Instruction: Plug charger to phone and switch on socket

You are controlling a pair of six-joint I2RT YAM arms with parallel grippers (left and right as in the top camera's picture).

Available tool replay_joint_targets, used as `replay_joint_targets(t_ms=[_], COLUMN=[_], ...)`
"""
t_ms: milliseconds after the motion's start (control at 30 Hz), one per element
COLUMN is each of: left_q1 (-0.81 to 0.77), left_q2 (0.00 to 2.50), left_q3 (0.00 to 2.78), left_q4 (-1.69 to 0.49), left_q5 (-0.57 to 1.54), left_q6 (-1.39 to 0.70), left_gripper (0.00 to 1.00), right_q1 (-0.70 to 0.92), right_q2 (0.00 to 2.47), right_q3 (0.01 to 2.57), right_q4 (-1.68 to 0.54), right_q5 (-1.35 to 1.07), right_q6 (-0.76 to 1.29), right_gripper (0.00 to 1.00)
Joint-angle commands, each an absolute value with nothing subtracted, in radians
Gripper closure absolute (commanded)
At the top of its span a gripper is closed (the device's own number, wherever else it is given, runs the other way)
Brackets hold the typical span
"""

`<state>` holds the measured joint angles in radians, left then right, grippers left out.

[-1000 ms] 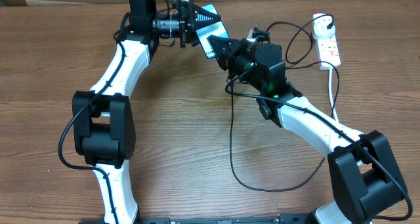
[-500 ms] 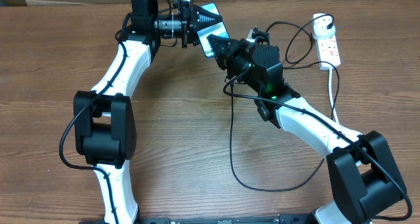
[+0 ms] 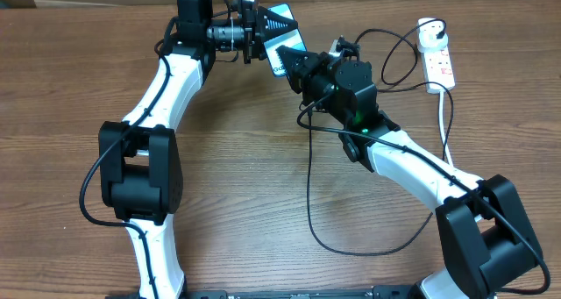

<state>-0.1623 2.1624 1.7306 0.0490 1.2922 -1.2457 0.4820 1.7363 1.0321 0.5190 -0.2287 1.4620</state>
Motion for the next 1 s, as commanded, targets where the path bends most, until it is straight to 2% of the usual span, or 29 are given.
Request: replay_joint_targets(t_ms=[0,667,767,867,967], left_q1=[-0.199,-0.214,-0.214,-0.216,-0.216], left_q2=[2.143,2.143,2.143,2.143,2.143], left_q3=[1.756,1.756,1.756,1.756,1.756], left_q4=[0.064,0.064,0.064,0.064,0.064], left_q5=[1.26,1.222,1.222,1.222,1.219], left_q6=[-1.188,-1.181,-1.181,-1.182,-1.182], left_gripper=[0.65,0.71,0.79,0.93,0.95], right_q1=[0.567,0.6,0.6,0.601,0.6], right_q2=[1.731,1.731,1.731,1.731,1.731], right_q3=[1.043,1.043,1.043,1.043,1.043], right_q4=[0.518,0.519,0.519,0.518,0.518], right_q5=[-0.398,-0.405,-0.407,-0.41,-0.413], right_q6=[1.443,1.443,1.442,1.439,1.436], right_gripper=[0.96,0.96,0.96,0.96,0.96])
